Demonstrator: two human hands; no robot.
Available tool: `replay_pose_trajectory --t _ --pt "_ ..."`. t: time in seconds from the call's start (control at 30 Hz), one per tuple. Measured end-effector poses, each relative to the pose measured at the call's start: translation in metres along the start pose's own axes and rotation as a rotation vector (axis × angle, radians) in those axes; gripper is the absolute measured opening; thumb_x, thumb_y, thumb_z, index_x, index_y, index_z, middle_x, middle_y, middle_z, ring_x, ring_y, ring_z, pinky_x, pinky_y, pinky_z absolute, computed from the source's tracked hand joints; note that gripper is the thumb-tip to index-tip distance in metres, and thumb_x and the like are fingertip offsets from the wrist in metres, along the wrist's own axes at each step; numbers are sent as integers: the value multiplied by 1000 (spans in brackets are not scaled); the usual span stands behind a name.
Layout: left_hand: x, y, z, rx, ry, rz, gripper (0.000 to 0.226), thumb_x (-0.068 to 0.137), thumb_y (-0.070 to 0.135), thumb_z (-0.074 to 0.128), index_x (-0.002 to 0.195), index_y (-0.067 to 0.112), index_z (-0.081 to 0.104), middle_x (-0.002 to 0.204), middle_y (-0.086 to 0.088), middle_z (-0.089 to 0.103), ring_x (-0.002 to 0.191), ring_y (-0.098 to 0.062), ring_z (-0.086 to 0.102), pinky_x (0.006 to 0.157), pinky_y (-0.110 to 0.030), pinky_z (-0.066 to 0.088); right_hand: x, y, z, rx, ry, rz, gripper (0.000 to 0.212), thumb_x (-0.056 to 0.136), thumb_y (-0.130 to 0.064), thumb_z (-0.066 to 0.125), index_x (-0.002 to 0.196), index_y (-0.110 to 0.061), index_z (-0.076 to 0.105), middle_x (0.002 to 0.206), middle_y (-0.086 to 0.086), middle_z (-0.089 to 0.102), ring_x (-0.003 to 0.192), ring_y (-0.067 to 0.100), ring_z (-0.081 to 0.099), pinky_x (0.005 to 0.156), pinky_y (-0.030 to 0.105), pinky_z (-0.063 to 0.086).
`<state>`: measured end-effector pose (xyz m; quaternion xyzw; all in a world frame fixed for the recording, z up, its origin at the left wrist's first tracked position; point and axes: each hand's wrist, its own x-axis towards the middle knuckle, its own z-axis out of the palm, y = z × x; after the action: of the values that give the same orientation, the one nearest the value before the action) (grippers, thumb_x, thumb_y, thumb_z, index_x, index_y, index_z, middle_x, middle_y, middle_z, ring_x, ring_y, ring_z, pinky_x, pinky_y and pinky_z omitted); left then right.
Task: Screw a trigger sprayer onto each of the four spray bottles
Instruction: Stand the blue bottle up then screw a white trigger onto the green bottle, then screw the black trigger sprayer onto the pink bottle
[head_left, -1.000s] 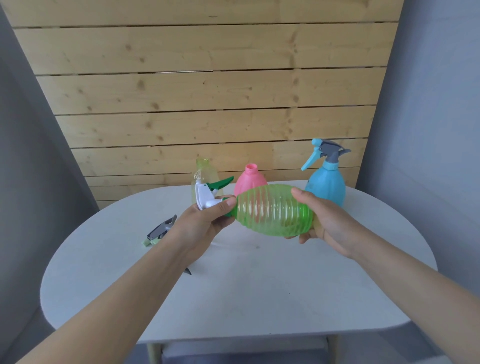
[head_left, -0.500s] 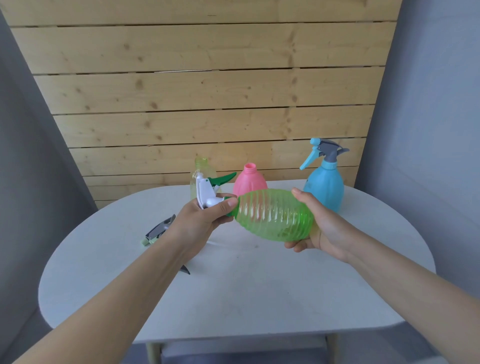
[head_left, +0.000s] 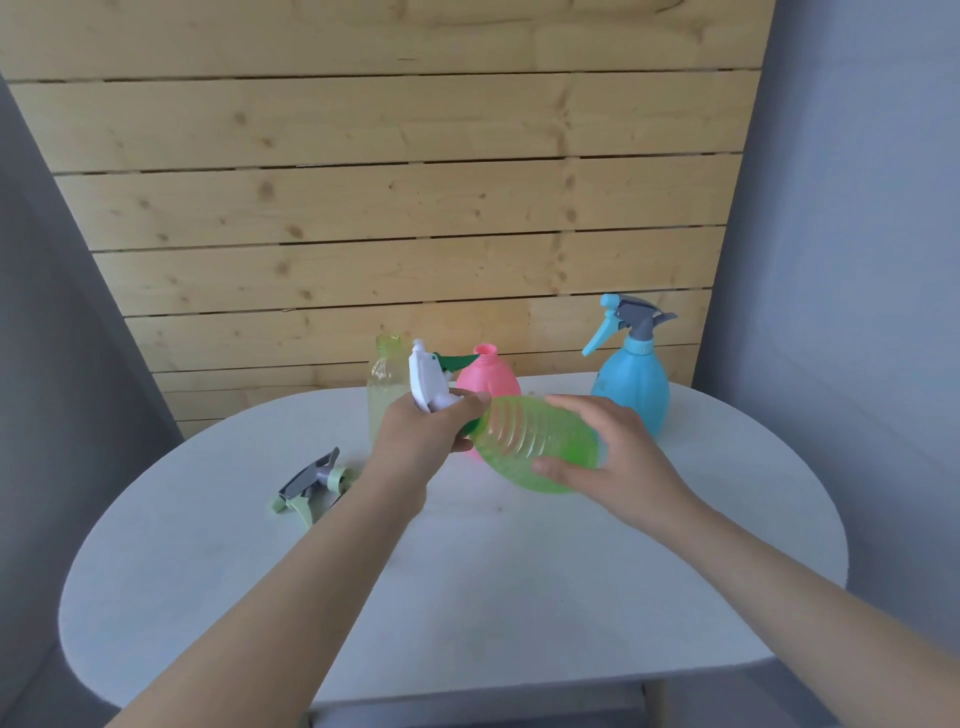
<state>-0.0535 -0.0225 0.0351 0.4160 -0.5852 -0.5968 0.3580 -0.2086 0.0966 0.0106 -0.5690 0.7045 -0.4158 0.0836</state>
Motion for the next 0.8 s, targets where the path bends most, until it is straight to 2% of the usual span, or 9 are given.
replay_pose_trajectory --t 0.13,0.23,0.33,0.4,0.47,0.53,0.6,0.7,0.8 --pt "1 11 18 2 -14 -12 17 76 21 71 82 6 66 74 -6 64 56 -17 61 85 -40 53 4 2 6 -182 89 -29 94 51 -53 82 133 -29 44 131 -9 50 119 18 41 98 34 34" --pt "2 17 25 -10 -109 -29 20 81 24 65 94 8 64 90 -9 68 69 -19 64 88 -40 54 12 6 4 -149 120 16 86 54 -48 83 129 -28 47 126 -6 55 115 18 47 94 31 38" --pt "2 18 26 74 -286 58 26 83 33 63 105 19 64 105 0 70 92 -10 66 80 -26 48 16 12 -4 86 35 154 72 57 -46 82 120 -34 50 117 -12 57 108 7 51 84 20 41" --pt "2 15 25 124 -384 122 25 84 33 64 108 26 63 108 6 70 95 0 64 79 -20 44 18 15 -11 318 -66 266 67 55 -47 83 113 -35 50 113 -10 63 103 5 58 85 21 45" --pt "3 11 26 133 -465 147 29 84 30 64 113 30 61 113 5 69 104 -8 63 88 -25 47 19 19 -16 526 -169 317 68 51 -50 79 109 -32 50 100 -5 72 92 10 67 86 31 49" --pt "3 8 29 121 -517 153 34 83 32 65 116 32 59 119 1 66 107 -19 63 91 -36 50 19 21 -18 640 -217 310 63 53 -46 77 108 -29 53 88 -5 75 85 12 69 84 30 48" --pt "5 8 33 124 -458 168 39 79 37 67 117 33 58 133 -4 57 104 -22 64 87 -41 54 20 21 -17 669 -197 301 56 59 -42 74 110 -27 57 96 -6 74 94 13 68 88 30 48" --pt "9 6 39 149 -300 215 46 77 38 70 120 35 57 139 -6 50 100 -13 63 80 -30 55 21 17 -12 465 -129 229 43 72 -42 71 112 -42 57 116 -13 62 112 6 57 97 27 44" --pt "6 8 49 198 -203 310 23 74 39 73 88 53 62 117 6 62 95 -10 61 71 -15 48 24 8 0 286 -25 173 59 62 -46 80 112 -49 49 112 -17 52 106 -3 51 88 20 43"
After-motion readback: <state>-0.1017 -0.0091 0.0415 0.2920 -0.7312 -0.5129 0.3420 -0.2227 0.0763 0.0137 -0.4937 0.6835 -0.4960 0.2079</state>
